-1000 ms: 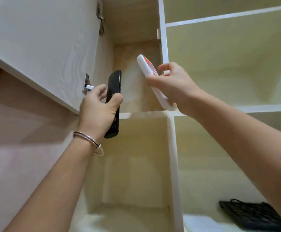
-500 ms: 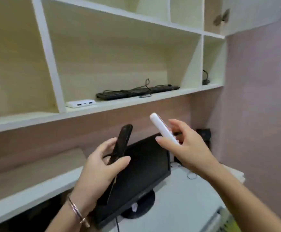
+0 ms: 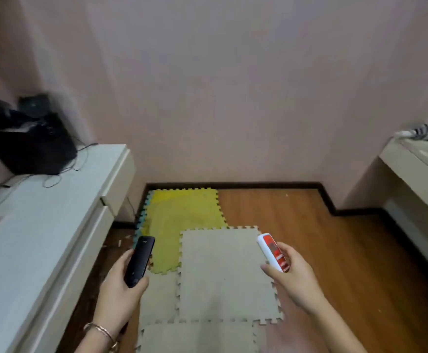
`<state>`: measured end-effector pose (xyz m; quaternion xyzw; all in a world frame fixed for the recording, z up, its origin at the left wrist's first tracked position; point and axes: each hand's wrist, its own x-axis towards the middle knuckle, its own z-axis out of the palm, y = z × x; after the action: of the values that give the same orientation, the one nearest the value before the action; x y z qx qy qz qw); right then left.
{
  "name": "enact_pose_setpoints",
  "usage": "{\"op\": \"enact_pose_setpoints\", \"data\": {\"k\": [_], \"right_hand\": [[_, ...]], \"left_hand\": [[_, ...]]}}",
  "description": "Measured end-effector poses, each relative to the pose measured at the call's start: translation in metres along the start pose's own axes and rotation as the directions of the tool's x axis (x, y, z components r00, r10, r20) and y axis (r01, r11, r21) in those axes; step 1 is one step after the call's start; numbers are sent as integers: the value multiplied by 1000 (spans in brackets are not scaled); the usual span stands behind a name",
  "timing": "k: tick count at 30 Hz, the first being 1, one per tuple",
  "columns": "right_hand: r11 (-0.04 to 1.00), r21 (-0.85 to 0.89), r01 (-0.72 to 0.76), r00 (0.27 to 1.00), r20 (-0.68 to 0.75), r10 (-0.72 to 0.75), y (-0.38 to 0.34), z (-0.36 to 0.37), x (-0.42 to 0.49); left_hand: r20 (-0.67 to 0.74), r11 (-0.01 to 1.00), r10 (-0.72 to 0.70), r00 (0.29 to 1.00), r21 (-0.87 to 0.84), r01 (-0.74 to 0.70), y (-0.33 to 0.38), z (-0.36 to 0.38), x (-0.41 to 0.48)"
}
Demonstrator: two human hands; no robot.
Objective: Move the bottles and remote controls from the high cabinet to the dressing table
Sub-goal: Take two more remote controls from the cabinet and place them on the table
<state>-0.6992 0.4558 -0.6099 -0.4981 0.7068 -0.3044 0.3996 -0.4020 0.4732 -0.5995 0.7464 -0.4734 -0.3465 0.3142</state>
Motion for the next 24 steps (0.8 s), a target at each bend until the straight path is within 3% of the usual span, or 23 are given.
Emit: {"op": "enact_pose_setpoints", "data": {"k": [5, 11, 16, 24], "right_hand": [[958, 87, -275, 942, -177, 286, 114, -93, 3], [808, 254, -532, 755, -290, 588, 214, -173, 11], [728, 360, -584, 630, -365, 686, 253, -222, 23], [660, 469, -587, 511, -417, 752, 289, -273, 91]], "left_hand": [[241, 986, 118, 963, 84, -141, 50, 148, 13], [514, 975, 94, 853, 127, -184, 108, 311, 19], [645, 939, 85, 759, 203, -278, 151, 390, 37], [674, 902, 37, 738, 295, -315, 209, 492, 110]]}}
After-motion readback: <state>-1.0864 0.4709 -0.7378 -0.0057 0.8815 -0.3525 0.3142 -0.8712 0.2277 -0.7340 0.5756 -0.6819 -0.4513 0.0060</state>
